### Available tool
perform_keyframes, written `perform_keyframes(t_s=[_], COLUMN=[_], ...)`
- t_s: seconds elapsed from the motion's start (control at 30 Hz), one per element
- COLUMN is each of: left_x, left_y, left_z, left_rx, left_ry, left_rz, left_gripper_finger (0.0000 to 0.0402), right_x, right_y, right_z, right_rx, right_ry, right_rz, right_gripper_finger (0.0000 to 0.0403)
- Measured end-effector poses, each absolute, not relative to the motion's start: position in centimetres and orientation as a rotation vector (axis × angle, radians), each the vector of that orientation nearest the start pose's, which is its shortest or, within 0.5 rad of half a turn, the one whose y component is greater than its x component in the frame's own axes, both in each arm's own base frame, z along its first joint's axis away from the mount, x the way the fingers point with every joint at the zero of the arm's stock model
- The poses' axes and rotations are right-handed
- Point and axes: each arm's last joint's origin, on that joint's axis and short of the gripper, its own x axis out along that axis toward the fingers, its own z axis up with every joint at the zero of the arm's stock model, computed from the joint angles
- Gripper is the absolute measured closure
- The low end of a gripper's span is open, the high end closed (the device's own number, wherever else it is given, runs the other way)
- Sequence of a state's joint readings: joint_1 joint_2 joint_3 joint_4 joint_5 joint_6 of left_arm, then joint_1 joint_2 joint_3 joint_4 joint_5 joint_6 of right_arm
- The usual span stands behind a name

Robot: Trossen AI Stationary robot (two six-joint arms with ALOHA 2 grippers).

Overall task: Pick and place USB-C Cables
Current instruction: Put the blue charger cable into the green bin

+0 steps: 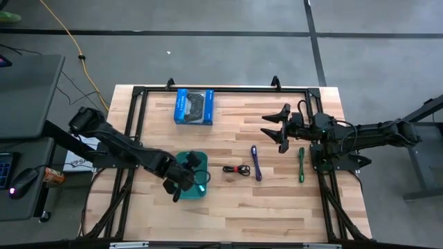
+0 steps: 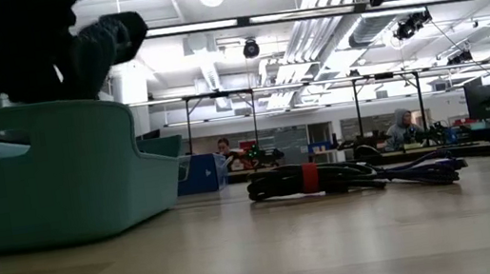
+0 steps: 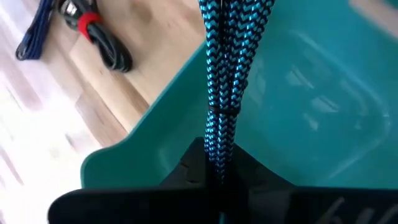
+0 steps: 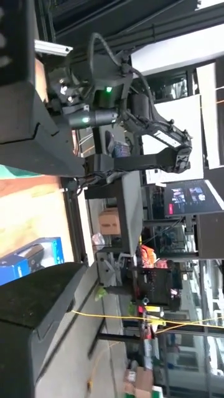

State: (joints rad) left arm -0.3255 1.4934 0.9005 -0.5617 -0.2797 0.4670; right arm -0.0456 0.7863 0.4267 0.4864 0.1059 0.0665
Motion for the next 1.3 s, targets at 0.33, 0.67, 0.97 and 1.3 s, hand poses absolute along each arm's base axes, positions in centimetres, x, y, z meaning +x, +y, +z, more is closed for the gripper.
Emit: perform_keyframes(t_s=[0.33, 0.67, 0.97, 1.3], left_x=[26.3, 26.8, 27.0, 27.1], left_y=[-7.5, -6.5, -6.4, -6.3], left_z=[18.0, 15.5, 14.6, 14.7], left_rx=[0.764, 0.75, 0.691, 0.701], left_ry=[1.187, 1.328, 1.366, 1.36], left_rz=[-0.312, -0.321, -0.317, -0.295], left_gripper_finger=[0.0401, 0.0401, 0.0401, 0.0376], right_x=[17.9, 18.0, 18.0, 18.0], right_y=[-1.1, -1.1, -1.1, -1.1], right_z=[27.2, 27.1, 27.1, 27.1], right_rx=[0.078, 0.077, 0.075, 0.074], right_ry=[-0.124, -0.114, -0.113, -0.113], right_rz=[-0.145, -0.145, -0.144, -0.144], right_gripper_finger=[0.0174, 0.0174, 0.0174, 0.0174])
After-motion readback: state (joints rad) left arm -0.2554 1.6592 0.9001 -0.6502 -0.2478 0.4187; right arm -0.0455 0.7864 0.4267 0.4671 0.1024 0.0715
